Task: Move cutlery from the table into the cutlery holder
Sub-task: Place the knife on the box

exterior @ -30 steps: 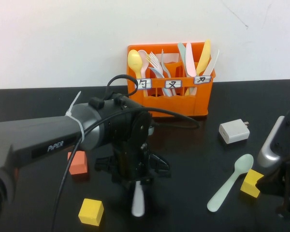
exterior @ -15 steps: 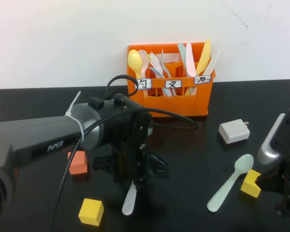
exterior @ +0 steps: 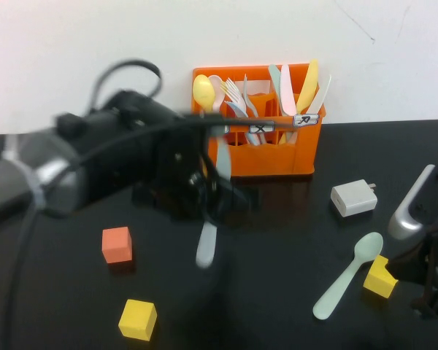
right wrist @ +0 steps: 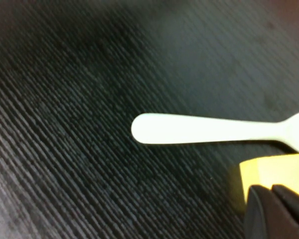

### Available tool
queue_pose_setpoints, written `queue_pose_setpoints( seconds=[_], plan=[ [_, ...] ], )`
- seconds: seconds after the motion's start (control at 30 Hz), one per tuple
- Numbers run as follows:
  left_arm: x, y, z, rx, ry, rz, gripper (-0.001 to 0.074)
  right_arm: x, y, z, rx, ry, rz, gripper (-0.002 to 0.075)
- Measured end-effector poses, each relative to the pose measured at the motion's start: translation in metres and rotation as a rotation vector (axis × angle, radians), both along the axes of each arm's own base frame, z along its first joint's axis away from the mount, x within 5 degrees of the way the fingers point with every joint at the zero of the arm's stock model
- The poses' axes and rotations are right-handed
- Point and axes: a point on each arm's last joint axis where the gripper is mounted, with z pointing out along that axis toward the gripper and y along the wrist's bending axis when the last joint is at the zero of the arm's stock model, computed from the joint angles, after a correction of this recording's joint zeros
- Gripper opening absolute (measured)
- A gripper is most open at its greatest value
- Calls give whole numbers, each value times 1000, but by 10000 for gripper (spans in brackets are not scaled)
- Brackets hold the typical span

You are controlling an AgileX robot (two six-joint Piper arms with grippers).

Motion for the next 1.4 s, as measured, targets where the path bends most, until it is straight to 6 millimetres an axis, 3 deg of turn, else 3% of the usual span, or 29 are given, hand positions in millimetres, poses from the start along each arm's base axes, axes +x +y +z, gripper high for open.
queue_pose_setpoints(
  seconds=[0.2, 0.47, 0.83, 1.2, 1.4],
  plan=[
    [8, -3, 46, -145, -358, -66, 112, 2, 0, 1, 9, -10, -32, -2],
    [25, -23, 67, -368, -689, -144, 112, 2, 0, 1, 14, -6, -42, -2],
    [69, -31, 34, -482, -849, -148, 112, 2, 0, 1, 14, -7, -44, -2],
    [115, -61, 34, -469, -937, -200, 112, 5, -1, 2, 14, -36, -59, -2],
    [130, -72, 5, -402, -952, -255, 112, 6, -1, 2, 14, -49, -66, -2]
  ],
)
